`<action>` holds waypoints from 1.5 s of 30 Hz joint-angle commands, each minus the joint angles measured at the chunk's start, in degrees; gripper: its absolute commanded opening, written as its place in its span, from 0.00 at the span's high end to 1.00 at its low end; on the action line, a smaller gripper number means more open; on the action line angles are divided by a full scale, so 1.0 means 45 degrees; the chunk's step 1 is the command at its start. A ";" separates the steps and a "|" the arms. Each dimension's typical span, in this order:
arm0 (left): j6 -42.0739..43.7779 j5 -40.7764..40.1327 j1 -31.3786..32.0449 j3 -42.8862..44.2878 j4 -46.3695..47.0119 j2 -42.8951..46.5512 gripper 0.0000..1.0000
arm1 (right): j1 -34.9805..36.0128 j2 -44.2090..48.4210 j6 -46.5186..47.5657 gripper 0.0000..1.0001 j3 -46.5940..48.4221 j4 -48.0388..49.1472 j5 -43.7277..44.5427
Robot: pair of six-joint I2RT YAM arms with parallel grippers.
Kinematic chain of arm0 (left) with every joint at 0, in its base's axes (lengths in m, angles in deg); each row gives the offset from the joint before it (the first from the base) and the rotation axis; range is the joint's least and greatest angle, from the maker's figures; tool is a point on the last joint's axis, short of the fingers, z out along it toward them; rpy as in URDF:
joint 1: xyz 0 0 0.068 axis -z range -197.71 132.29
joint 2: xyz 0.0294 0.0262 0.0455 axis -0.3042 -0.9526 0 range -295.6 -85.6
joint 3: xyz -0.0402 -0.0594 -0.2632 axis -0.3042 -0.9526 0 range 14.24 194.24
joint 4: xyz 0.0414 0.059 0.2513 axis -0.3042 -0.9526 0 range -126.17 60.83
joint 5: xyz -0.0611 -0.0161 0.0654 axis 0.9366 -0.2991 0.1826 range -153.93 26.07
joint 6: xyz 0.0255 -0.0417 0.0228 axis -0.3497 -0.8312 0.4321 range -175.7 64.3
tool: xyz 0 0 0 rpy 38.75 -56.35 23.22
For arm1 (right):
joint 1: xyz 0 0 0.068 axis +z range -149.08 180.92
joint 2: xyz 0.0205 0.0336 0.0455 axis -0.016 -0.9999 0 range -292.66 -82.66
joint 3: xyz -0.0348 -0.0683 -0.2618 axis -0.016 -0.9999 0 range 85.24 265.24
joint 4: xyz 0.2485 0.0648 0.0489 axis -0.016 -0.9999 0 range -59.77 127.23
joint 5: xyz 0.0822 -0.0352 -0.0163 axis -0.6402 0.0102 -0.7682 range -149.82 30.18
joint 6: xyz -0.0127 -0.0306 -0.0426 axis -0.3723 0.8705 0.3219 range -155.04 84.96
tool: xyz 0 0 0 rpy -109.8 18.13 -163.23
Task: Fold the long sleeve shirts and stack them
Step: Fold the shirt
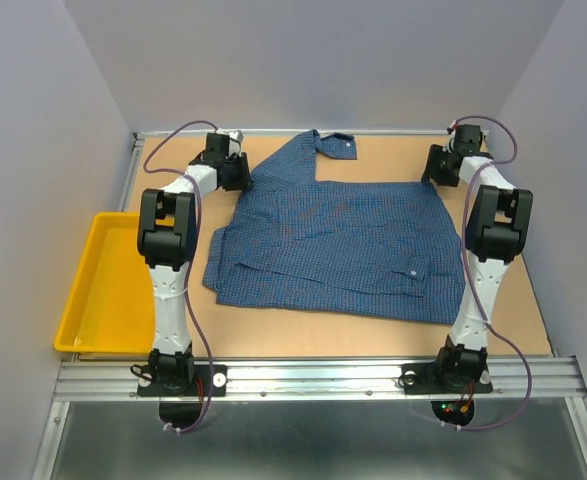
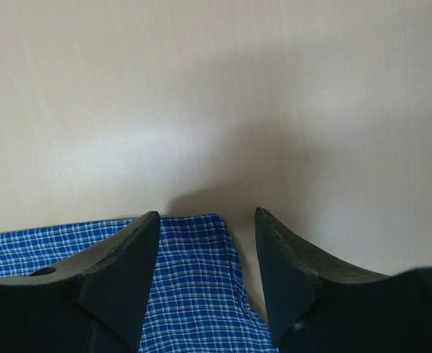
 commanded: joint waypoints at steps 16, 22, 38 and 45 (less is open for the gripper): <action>0.0220 0.0162 -0.0075 0.0955 -0.0450 -0.0544 0.75 | 0.0250 0.0008 0.0875 0.61 -0.0878 -0.0654 -0.0180; 0.0279 0.0162 -0.0075 0.1112 -0.0548 -0.0603 0.87 | 0.0465 -0.0071 0.1383 0.81 -0.0722 -0.0928 -0.0255; 0.1020 -0.0013 -0.0114 0.1912 -0.1134 0.0666 1.00 | 0.0660 0.1645 0.0685 1.00 0.0627 -0.0987 -0.0334; 0.1235 -0.0169 -0.0114 0.1796 -0.1271 0.1427 1.00 | 0.0641 0.3091 -0.0237 0.99 -0.0681 -0.0967 0.0816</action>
